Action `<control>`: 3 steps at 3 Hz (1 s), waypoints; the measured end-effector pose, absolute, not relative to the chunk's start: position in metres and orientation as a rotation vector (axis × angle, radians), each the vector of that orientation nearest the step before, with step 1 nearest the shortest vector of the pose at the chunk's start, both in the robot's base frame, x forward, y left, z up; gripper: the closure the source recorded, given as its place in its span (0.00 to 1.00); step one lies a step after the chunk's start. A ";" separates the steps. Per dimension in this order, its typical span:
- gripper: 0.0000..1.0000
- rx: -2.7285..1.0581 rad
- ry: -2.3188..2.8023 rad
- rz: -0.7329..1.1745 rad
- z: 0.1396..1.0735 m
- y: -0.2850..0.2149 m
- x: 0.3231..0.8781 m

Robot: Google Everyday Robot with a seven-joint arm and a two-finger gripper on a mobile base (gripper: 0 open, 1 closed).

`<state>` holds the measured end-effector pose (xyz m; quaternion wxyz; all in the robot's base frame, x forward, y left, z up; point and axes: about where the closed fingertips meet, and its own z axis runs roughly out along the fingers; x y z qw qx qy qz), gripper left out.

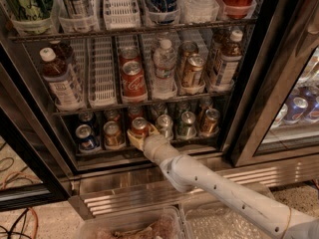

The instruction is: Pick coke can from bottom shelf of fridge

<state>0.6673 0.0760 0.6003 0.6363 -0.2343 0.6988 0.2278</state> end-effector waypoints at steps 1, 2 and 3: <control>1.00 -0.538 1.600 0.521 0.613 0.079 0.658; 1.00 -0.545 1.599 0.519 0.618 0.080 0.656; 1.00 -0.548 1.592 0.514 0.626 0.080 0.653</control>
Offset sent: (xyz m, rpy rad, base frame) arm -0.0397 0.0148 0.0666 -0.0663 -0.0404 0.0374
